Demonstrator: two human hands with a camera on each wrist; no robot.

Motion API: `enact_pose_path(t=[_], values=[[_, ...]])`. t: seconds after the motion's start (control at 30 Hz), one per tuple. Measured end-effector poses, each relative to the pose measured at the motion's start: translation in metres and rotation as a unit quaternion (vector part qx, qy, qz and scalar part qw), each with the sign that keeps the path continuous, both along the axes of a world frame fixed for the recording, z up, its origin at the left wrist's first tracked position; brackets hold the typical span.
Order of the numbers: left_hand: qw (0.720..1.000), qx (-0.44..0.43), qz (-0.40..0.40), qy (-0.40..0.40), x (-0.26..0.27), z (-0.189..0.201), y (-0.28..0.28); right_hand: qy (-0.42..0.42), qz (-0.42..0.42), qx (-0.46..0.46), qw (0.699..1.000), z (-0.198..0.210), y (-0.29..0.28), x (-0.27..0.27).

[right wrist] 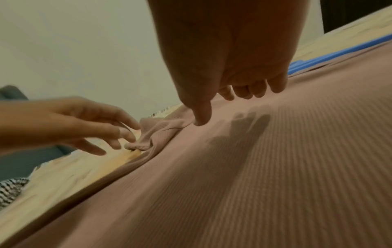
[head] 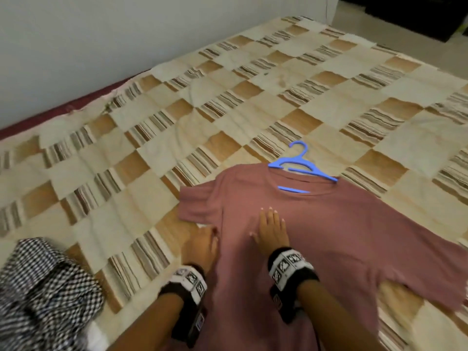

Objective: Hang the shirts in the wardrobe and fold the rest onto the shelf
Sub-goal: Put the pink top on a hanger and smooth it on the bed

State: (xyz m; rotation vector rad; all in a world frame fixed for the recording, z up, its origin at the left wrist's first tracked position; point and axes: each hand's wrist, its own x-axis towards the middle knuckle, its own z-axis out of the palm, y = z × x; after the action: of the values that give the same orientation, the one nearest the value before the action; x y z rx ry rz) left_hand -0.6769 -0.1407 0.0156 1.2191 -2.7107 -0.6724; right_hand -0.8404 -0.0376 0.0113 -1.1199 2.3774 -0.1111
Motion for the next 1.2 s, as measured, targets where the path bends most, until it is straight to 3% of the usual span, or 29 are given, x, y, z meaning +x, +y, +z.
enact_pose_path(t=[0.13, 0.2, 0.3, 0.5, 0.67, 0.8, 0.87, 0.97, 1.0, 1.1, 1.2], values=[[0.965, 0.083, 0.244, 0.045, 0.006, 0.010, -0.097, -0.025, 0.020, -0.021, 0.999, -0.006, -0.069, -0.013], [0.937, 0.178, 0.295, 0.048, 0.002, 0.011, -0.130, -0.024, 0.042, 0.000, 0.999, -0.010, -0.095, -0.014], [0.931, 0.242, 0.273, 0.006, -0.009, -0.002, -0.152, -0.015, 0.057, 0.053, 0.997, -0.022, -0.119, -0.011], [0.962, 0.174, 0.211, -0.018, -0.040, -0.023, -0.159, -0.055, 0.028, 0.085, 0.994, -0.032, -0.134, -0.016], [0.940, 0.141, 0.302, 0.074, -0.035, -0.017, -0.201, -0.137, 0.034, 0.081, 0.987, -0.020, -0.129, -0.027], [0.954, 0.136, 0.244, 0.110, -0.036, -0.024, -0.229, -0.137, 0.033, 0.078, 0.987, -0.023, -0.131, -0.029], [0.936, 0.195, 0.261, 0.134, -0.039, -0.033, -0.238, -0.136, 0.033, 0.085, 0.987, -0.025, -0.133, -0.028], [0.850, 0.375, 0.317, 0.193, -0.046, -0.029, -0.251, -0.132, 0.030, 0.092, 0.987, -0.024, -0.137, -0.027], [0.843, 0.400, 0.308, 0.187, -0.050, -0.025, -0.254, -0.129, 0.028, 0.092, 0.987, -0.023, -0.138, -0.026], [0.913, 0.308, 0.242, 0.111, -0.058, -0.021, -0.260, -0.126, 0.026, 0.097, 0.987, -0.020, -0.138, -0.023], [0.908, 0.264, 0.265, 0.190, -0.053, -0.034, -0.259, -0.135, 0.023, 0.086, 0.987, -0.019, -0.137, -0.025]])
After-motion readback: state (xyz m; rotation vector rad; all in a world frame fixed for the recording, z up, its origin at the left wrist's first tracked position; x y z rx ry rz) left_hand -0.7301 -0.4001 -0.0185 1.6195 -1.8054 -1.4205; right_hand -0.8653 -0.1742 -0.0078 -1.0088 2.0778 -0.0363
